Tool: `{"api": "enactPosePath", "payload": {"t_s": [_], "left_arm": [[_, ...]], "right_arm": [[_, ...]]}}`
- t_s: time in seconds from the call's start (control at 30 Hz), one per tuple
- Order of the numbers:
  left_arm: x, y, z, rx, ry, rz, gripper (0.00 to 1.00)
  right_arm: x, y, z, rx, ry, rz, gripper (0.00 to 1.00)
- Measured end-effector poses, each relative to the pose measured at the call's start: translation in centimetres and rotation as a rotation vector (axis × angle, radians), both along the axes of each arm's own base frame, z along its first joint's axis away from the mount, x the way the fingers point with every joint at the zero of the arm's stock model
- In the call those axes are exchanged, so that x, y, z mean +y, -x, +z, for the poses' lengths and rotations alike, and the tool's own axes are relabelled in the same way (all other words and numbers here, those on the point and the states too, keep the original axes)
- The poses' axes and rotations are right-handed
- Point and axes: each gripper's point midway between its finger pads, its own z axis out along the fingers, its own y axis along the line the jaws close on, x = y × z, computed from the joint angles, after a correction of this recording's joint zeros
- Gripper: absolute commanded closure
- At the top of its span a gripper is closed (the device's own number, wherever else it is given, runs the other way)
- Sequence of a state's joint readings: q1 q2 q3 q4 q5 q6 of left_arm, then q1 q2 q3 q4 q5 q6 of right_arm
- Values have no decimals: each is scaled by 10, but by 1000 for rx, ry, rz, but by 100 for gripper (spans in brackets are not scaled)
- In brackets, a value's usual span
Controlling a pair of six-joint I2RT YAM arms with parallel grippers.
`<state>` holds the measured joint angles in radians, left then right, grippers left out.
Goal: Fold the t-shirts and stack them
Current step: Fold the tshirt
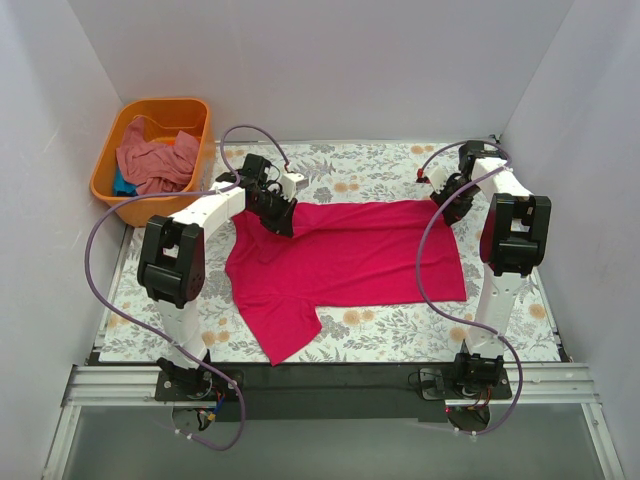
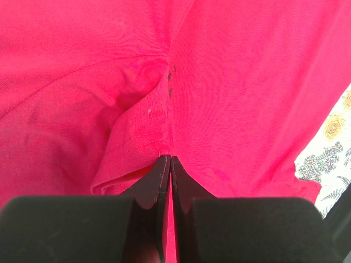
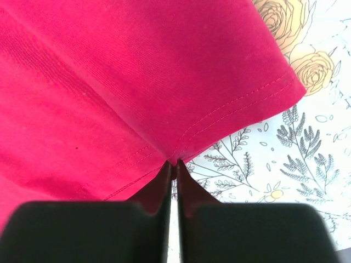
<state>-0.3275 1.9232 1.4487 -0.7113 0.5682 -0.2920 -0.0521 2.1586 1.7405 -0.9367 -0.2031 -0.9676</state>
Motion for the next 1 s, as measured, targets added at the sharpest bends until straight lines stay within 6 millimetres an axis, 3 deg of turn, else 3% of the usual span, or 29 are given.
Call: {"api": "enactPosePath", "payload": {"t_s": [0.43, 0.5, 0.6, 0.7, 0.77, 0.83, 1.0], "left_arm": [[0, 9, -2, 27, -12, -15, 100], [-2, 11, -3, 33, -14, -19, 96], [-2, 13, -3, 42, -16, -20, 78], [1, 12, -1, 66, 3, 15, 73], [9, 3, 5, 76, 25, 71, 73], [28, -20, 15, 62, 54, 170, 73], [100, -78, 27, -26, 39, 468, 73]], "right_arm": [[-3, 0, 0, 0, 16, 3, 97], [-3, 0, 0, 1, 18, 2, 88], [-4, 1, 0, 4, 21, 5, 49], [-4, 2, 4, -3, 16, 11, 45], [-3, 1, 11, -10, 4, 5, 45], [-1, -5, 22, -29, -14, -7, 46], [7, -33, 55, -125, -50, -39, 54]]}}
